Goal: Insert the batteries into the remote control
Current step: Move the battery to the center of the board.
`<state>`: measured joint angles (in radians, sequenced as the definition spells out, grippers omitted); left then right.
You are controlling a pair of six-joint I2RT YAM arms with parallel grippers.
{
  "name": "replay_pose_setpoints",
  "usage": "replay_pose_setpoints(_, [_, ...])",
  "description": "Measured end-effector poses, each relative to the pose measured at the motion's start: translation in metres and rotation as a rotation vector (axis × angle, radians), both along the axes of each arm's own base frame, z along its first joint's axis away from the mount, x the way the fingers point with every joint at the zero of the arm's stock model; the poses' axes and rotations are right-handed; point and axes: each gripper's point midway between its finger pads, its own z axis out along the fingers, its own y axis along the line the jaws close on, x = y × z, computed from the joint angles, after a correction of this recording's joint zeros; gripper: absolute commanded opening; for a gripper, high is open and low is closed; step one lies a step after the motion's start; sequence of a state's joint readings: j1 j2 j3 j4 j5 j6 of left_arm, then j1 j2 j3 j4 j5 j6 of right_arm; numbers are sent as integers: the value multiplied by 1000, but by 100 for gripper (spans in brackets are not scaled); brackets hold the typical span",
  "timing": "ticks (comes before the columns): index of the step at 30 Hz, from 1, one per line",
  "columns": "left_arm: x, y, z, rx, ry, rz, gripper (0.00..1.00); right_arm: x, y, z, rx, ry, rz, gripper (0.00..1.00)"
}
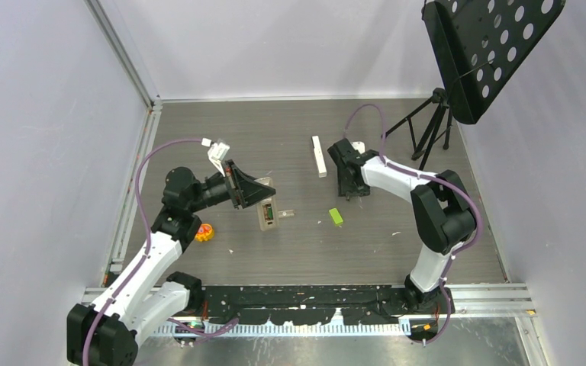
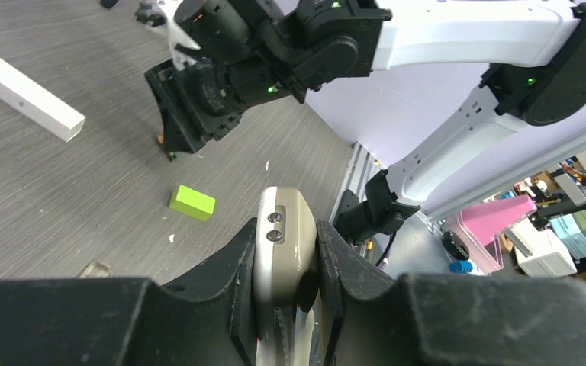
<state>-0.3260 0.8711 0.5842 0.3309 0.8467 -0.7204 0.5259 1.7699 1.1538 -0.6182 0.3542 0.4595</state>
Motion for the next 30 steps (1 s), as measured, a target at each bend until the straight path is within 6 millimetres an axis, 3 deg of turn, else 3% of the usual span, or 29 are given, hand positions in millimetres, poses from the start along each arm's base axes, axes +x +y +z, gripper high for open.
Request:
replay_pose_setpoints(14, [15, 10, -34, 94, 100, 119, 0, 13, -15, 18, -63, -63, 59, 43])
replay_pose_setpoints(23, [17, 12, -35, 103, 107, 137, 0, 4, -18, 9, -99, 2, 168, 43])
replay_pose_setpoints(30, [19, 13, -33, 107, 102, 144, 0, -4, -17, -14, -112, 84, 202, 43])
